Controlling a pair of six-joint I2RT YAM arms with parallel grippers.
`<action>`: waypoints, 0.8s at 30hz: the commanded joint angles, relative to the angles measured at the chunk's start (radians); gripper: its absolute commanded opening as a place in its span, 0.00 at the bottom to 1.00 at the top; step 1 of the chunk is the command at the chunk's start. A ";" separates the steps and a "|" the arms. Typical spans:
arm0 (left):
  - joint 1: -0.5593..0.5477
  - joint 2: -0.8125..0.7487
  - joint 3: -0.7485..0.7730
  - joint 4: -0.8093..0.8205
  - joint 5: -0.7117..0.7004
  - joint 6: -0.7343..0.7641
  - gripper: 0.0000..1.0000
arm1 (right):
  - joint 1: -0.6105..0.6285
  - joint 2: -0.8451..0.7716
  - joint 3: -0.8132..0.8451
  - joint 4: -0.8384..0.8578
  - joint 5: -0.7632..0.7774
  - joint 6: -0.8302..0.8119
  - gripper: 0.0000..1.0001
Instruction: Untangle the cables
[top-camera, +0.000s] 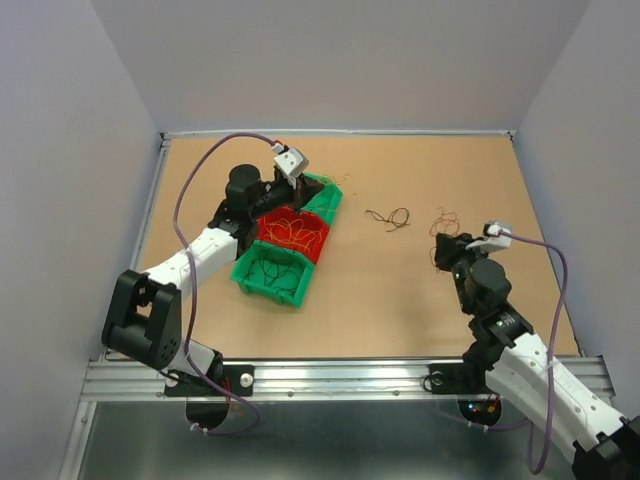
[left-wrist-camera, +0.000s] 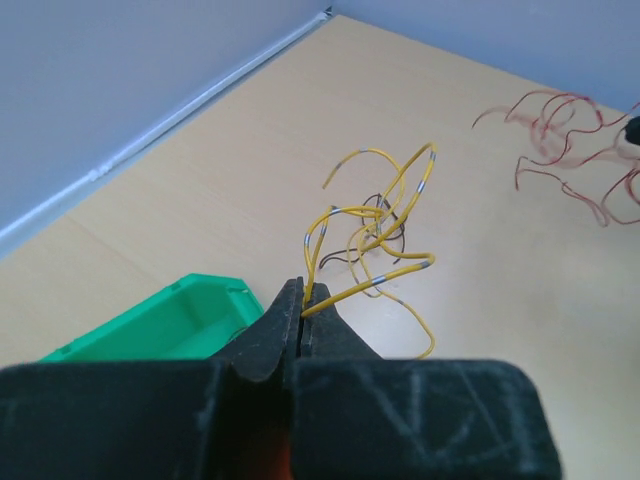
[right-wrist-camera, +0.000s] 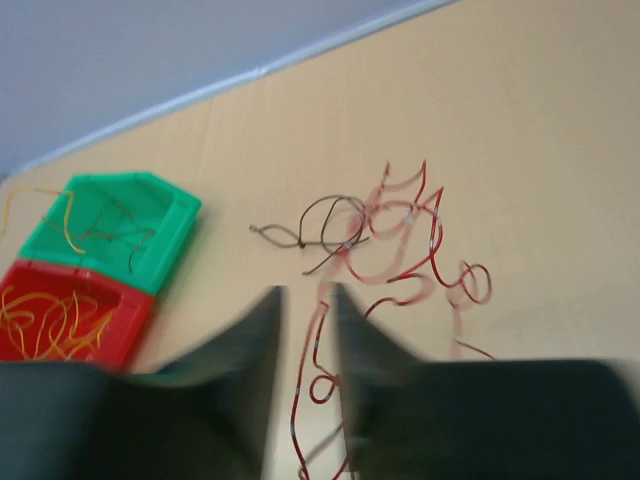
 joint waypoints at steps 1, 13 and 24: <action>-0.004 -0.098 0.033 -0.166 0.027 0.204 0.00 | 0.000 0.128 0.113 0.056 -0.196 -0.064 0.51; -0.004 -0.204 -0.068 -0.494 -0.261 0.559 0.00 | 0.000 0.278 0.150 0.094 -0.266 -0.086 0.84; -0.002 0.082 -0.041 -0.605 -0.419 0.832 0.06 | 0.000 0.228 0.126 0.116 -0.307 -0.081 0.84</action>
